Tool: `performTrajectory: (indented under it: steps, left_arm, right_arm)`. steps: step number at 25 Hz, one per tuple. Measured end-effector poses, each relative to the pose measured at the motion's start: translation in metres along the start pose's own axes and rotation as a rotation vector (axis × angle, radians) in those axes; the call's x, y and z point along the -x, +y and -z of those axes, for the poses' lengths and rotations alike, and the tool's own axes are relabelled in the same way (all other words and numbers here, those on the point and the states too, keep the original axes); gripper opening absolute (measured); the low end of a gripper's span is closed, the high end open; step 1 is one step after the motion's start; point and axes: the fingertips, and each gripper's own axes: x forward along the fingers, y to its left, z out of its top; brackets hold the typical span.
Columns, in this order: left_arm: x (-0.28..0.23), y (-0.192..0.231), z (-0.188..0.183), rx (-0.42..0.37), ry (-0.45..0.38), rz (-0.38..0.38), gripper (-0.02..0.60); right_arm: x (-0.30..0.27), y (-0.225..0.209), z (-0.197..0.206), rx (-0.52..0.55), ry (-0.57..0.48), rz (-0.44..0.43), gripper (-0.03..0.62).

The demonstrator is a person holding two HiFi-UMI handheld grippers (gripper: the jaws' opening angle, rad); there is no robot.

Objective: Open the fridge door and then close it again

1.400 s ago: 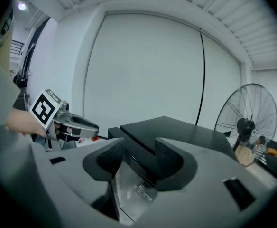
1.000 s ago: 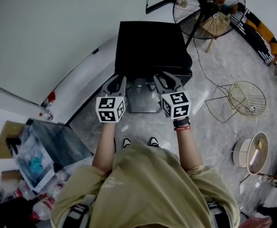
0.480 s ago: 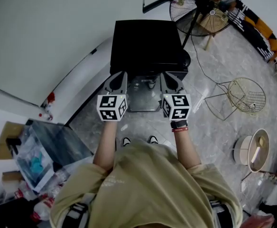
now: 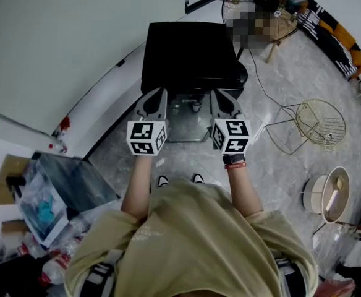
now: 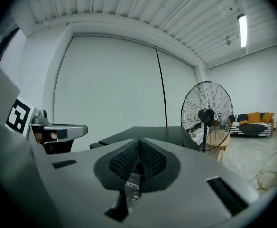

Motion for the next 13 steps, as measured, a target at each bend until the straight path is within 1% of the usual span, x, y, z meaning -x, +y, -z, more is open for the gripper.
performTrajectory:
  steps: [4, 8, 10, 13]
  left_arm:
    - [0.0, -0.001, 0.002, -0.004, 0.006, -0.017, 0.018]
    - [0.002, 0.002, 0.013, -0.007, 0.039, -0.025, 0.018]
    - [0.002, 0.006, 0.024, -0.006, 0.08, -0.026, 0.018]
    - [0.008, 0.021, 0.052, 0.017, 0.195, -0.031, 0.02]
  right_arm:
    - [0.001, 0.0, 0.001, 0.008, 0.002, -0.008, 0.023]
    - [0.0, 0.0, 0.006, 0.016, 0.015, -0.017, 0.023]
    - [-0.005, 0.003, 0.007, 0.028, 0.027, -0.034, 0.023]
    - [-0.021, 0.013, 0.009, 0.061, 0.062, -0.088, 0.023]
